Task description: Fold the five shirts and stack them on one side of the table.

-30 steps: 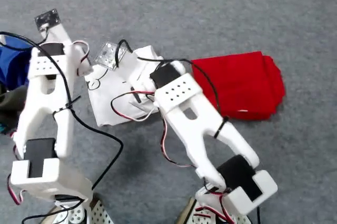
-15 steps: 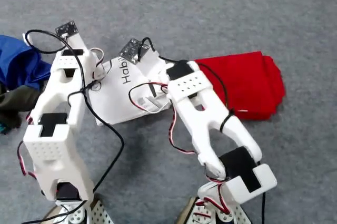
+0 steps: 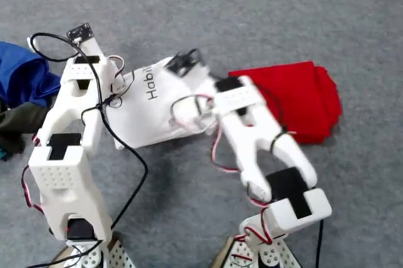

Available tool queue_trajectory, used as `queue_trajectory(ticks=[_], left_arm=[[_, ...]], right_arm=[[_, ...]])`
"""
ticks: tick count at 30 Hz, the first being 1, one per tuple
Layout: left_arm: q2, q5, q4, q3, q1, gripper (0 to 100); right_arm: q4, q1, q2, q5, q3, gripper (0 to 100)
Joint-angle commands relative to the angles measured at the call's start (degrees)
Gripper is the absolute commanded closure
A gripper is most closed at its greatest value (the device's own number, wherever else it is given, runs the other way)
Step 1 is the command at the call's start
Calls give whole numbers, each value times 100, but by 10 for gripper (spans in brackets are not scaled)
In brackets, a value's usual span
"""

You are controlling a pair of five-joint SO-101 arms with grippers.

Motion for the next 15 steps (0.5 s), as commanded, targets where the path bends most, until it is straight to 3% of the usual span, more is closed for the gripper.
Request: queue_trajectory(ticks=[1, 9, 15], left_arm=[[-549, 9, 1116, -888, -114, 980], [-1332, -44, 2505, -2400, -712, 980], [-2079, -1231, 3851, -3015, -985, 980]], right_arm=[[607, 444, -295, -9, -901, 994], [2171, 259, -1578, -9, -2299, 994], [2576, 171, -2308, -9, -2352, 994]])
